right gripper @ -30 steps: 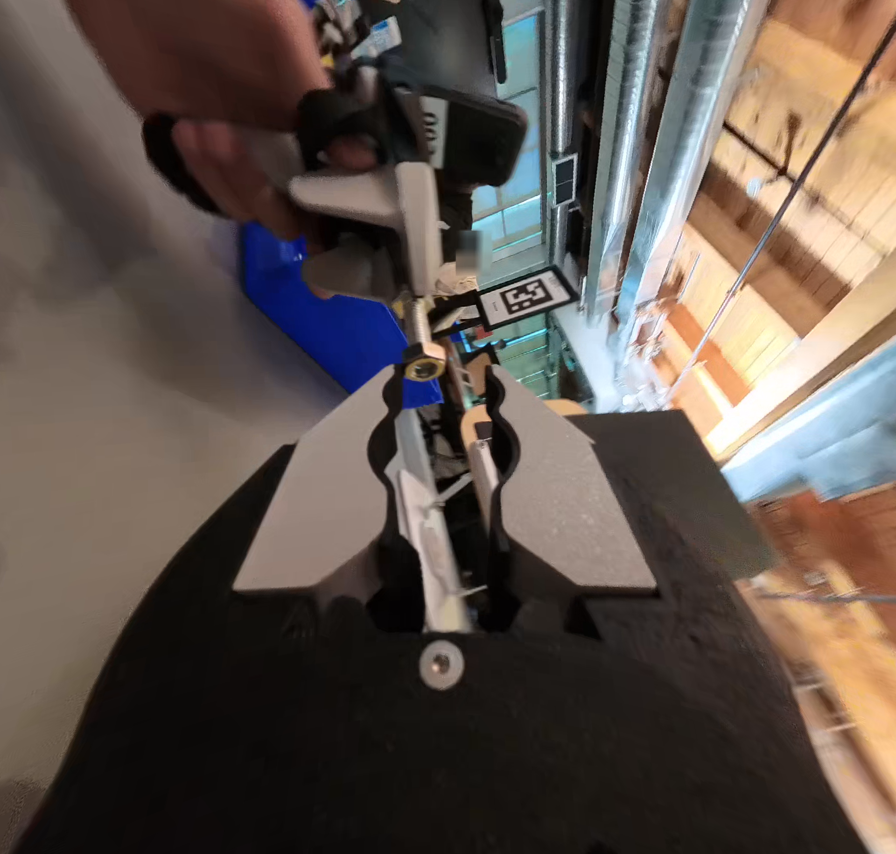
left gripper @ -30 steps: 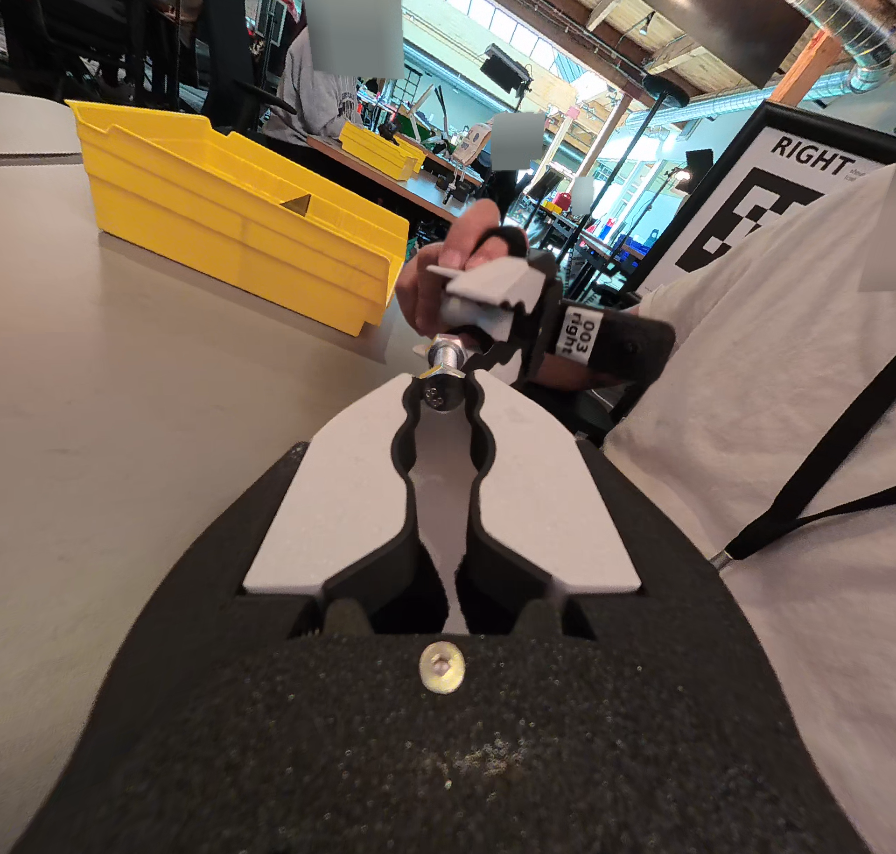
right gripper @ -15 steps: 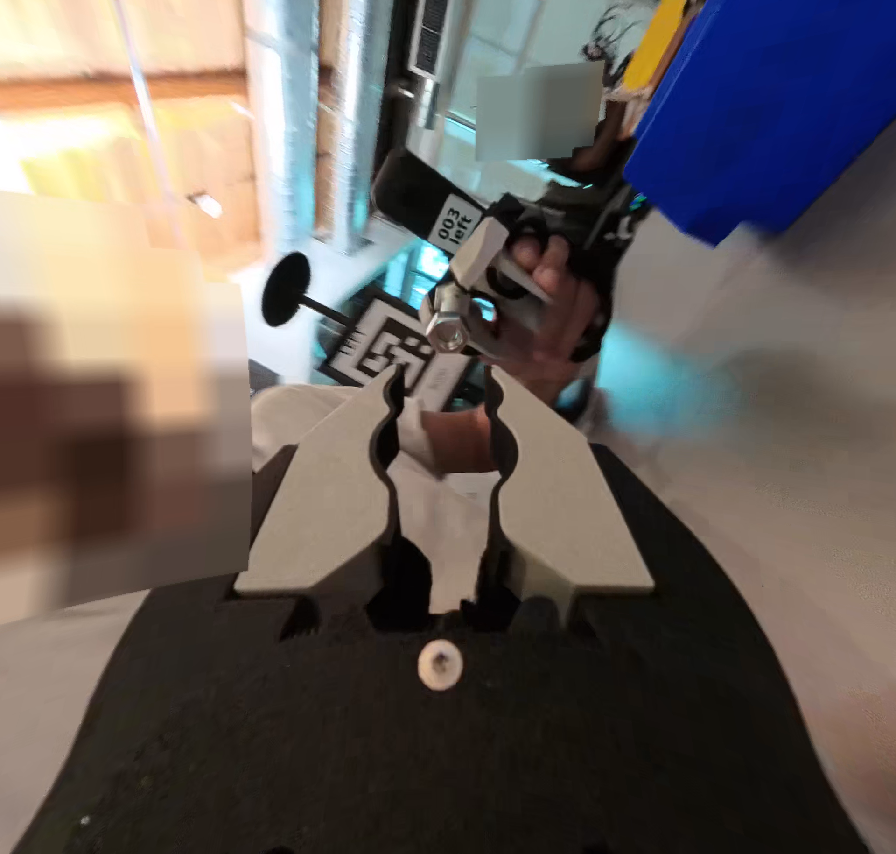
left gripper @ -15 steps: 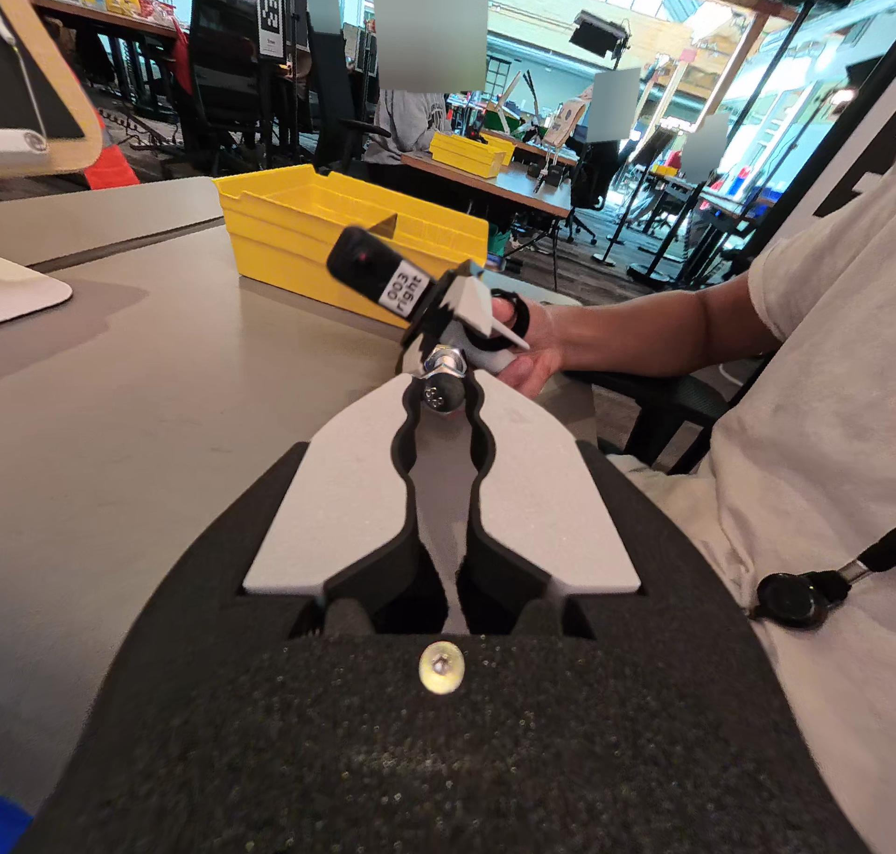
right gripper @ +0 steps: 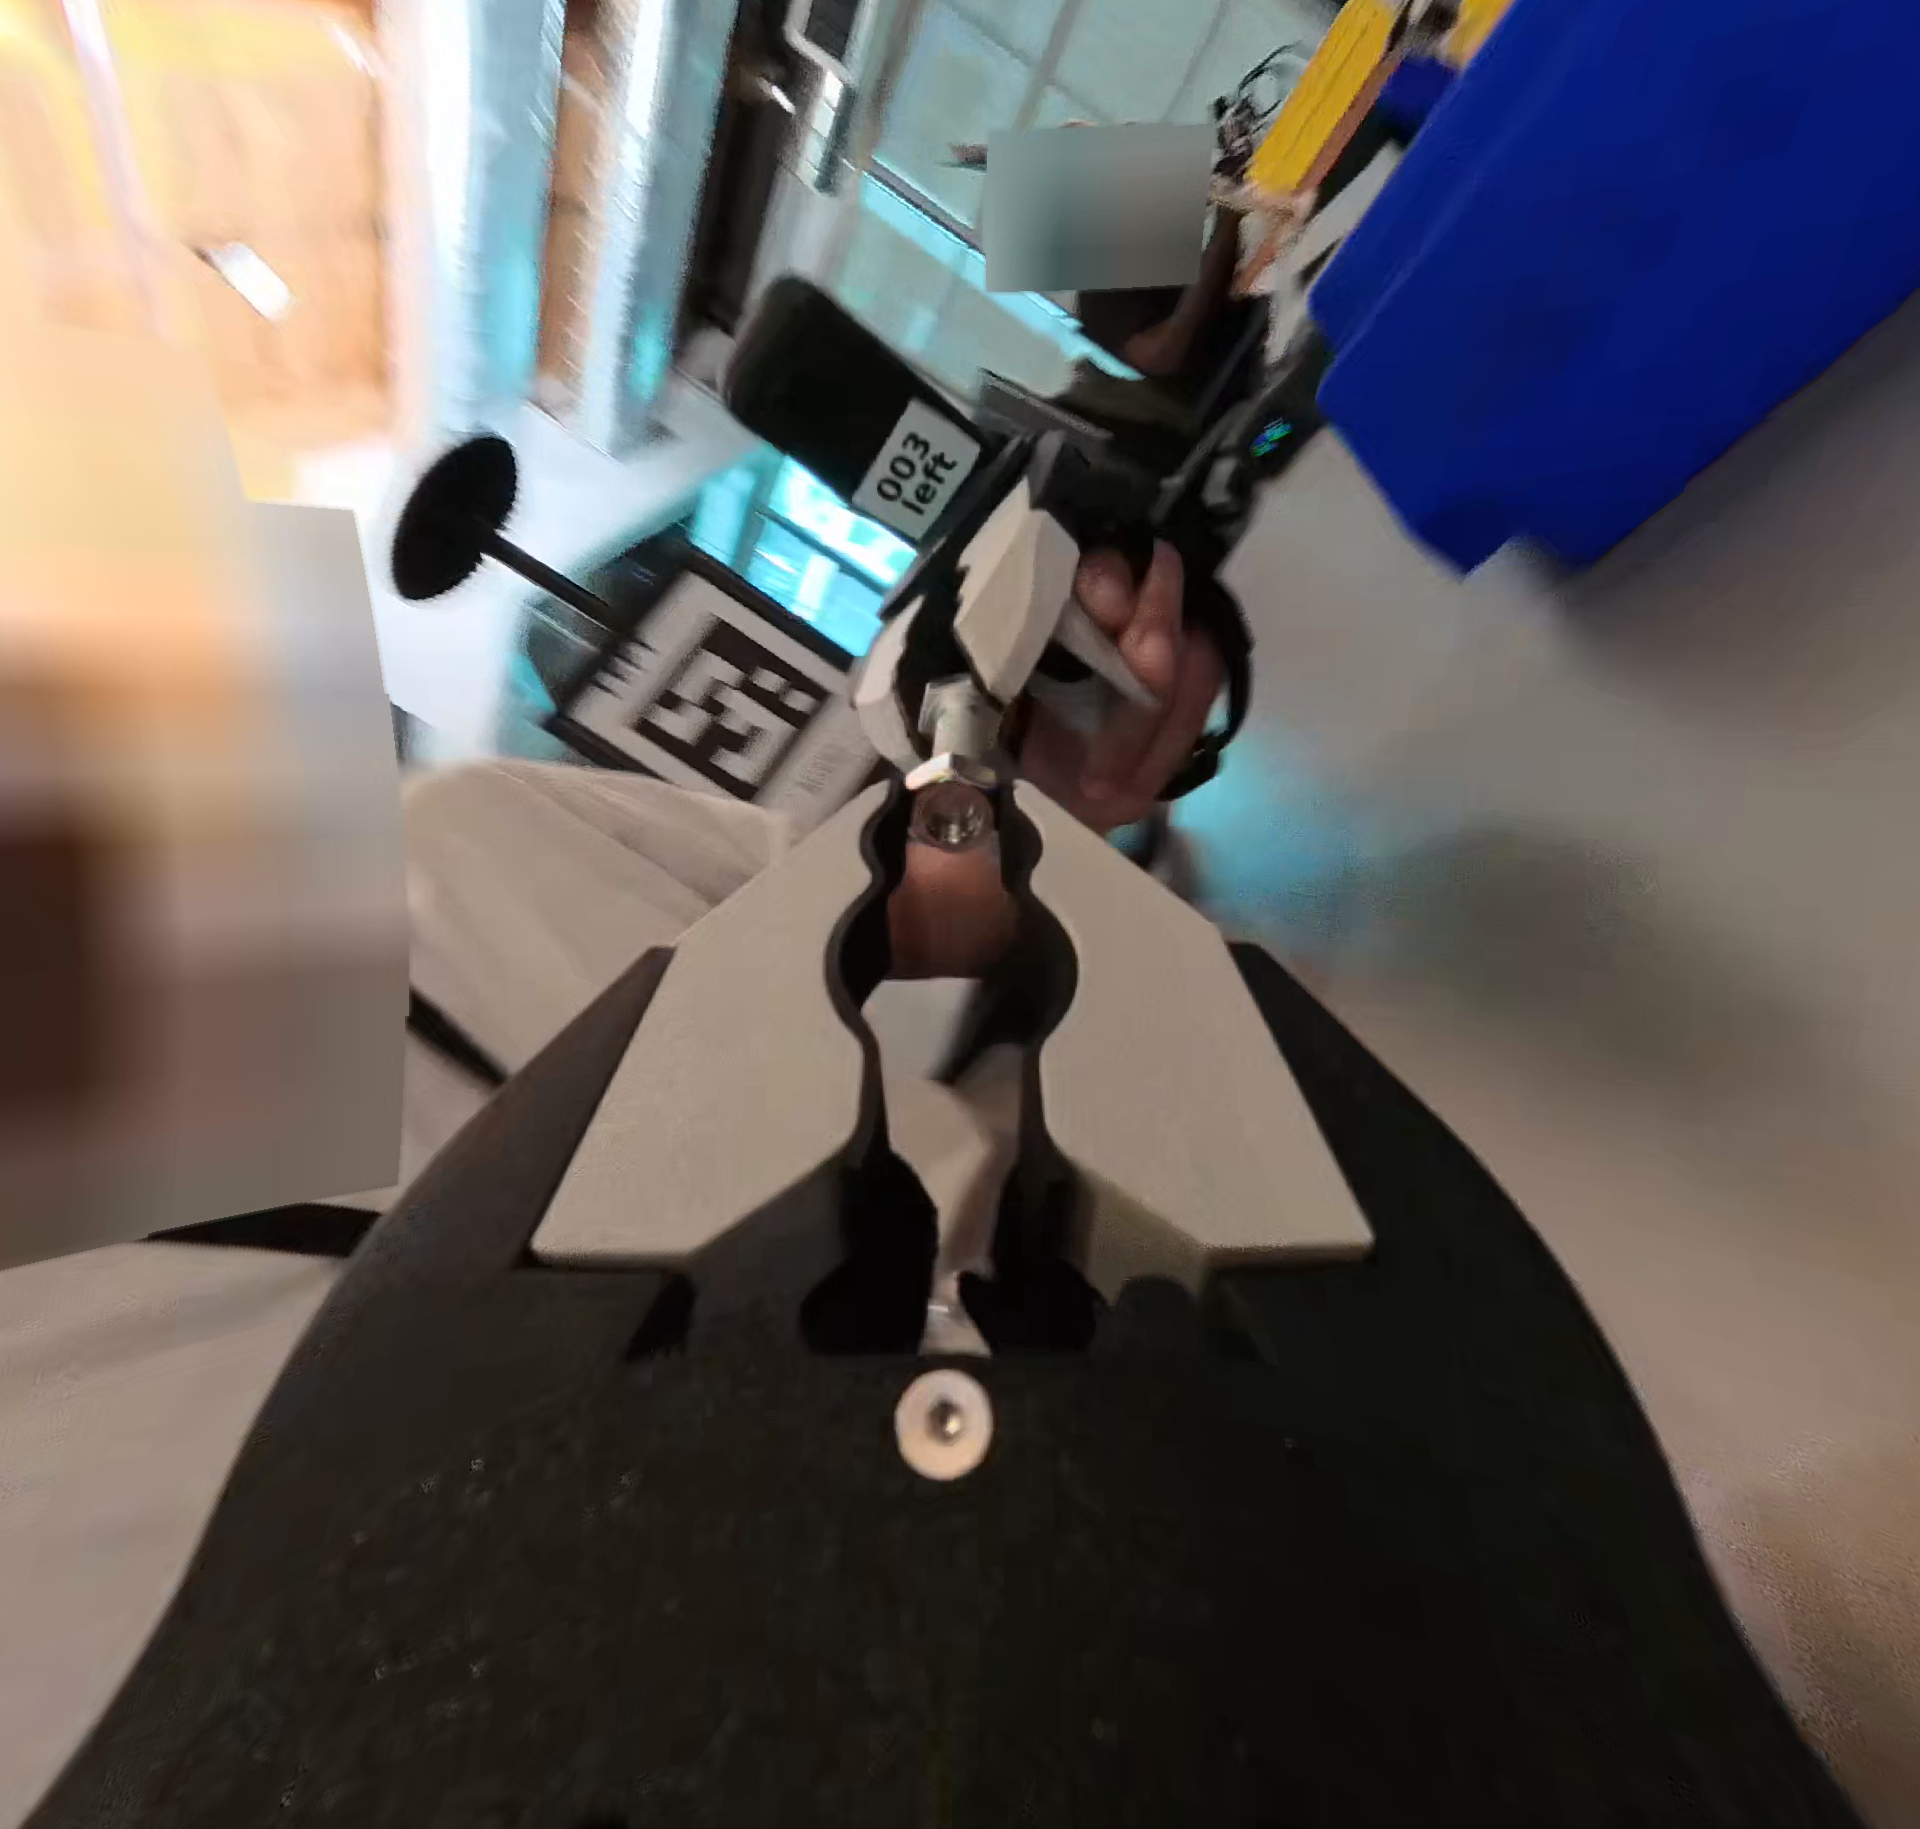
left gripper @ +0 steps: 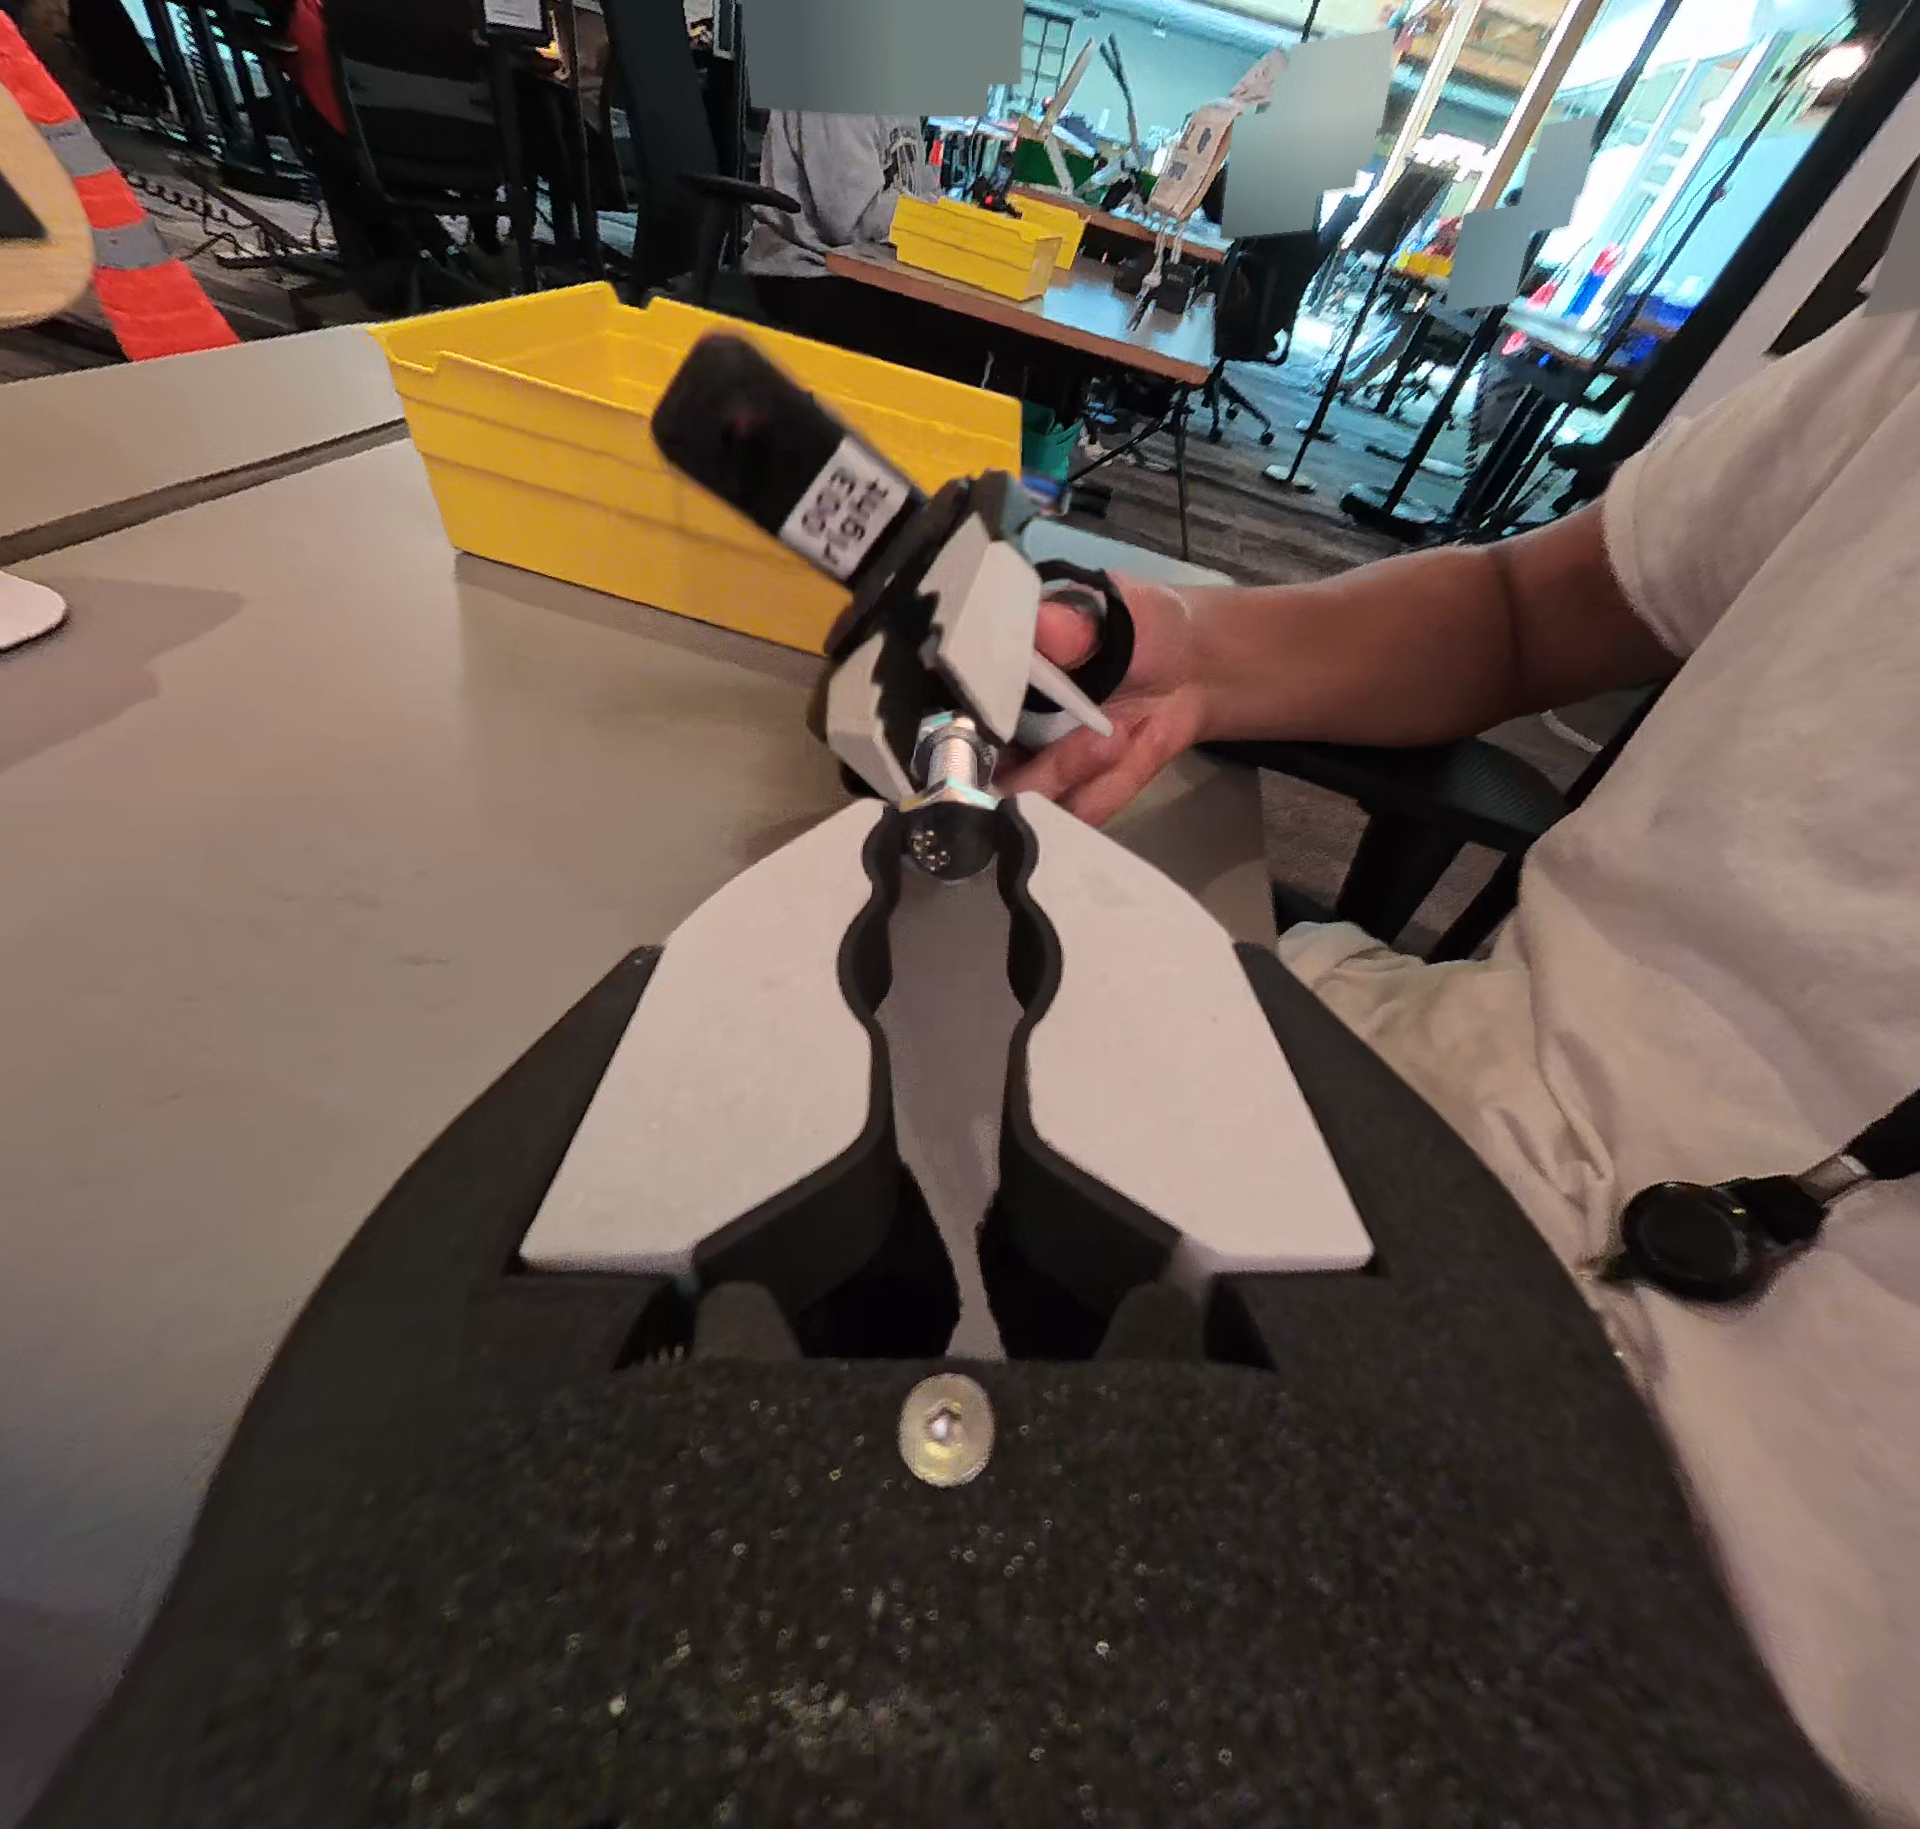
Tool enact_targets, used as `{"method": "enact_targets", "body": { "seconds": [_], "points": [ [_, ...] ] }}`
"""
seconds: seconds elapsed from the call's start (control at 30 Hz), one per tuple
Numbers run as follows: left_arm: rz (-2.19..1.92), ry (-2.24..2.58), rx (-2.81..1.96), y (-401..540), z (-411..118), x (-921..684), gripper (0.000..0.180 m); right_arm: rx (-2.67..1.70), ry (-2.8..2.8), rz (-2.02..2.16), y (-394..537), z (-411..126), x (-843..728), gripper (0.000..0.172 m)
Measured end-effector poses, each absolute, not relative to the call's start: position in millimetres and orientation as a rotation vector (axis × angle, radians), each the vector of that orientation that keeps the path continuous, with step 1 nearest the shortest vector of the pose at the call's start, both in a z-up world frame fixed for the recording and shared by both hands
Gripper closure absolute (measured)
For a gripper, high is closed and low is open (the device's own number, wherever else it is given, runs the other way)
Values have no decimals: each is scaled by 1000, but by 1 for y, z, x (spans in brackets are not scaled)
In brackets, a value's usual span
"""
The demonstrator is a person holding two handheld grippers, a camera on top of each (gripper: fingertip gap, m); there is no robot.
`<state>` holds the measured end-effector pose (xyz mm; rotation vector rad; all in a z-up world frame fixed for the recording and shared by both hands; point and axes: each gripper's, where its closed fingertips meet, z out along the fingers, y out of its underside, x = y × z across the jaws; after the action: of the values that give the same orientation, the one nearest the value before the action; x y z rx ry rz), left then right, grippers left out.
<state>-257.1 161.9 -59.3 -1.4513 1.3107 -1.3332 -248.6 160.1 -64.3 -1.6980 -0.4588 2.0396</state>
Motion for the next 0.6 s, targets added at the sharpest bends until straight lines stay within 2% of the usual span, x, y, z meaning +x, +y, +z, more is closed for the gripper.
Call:
{"method": "enact_targets", "body": {
  "seconds": [0.03,0.3,0.47,0.53,0.6],
  "points": [
    [-1378,1295,-1451,161,-57,-258,163,-1681,-568,1874,159,-61,-249,155],
    [-1669,1247,-1450,150,-47,-259,163,-1272,-1284,438,149,-55,-248,155],
    [-1663,1272,-1491,149,-55,-256,163,-832,-1418,-447,152,-60,-243,155],
    [-1671,1264,-1498,150,-55,-256,163,-716,-1402,-644,154,-59,-242,155],
    [-1684,1256,-1494,151,-54,-257,163,-713,-1375,-634,153,-57,-244,155]
  ]
}}
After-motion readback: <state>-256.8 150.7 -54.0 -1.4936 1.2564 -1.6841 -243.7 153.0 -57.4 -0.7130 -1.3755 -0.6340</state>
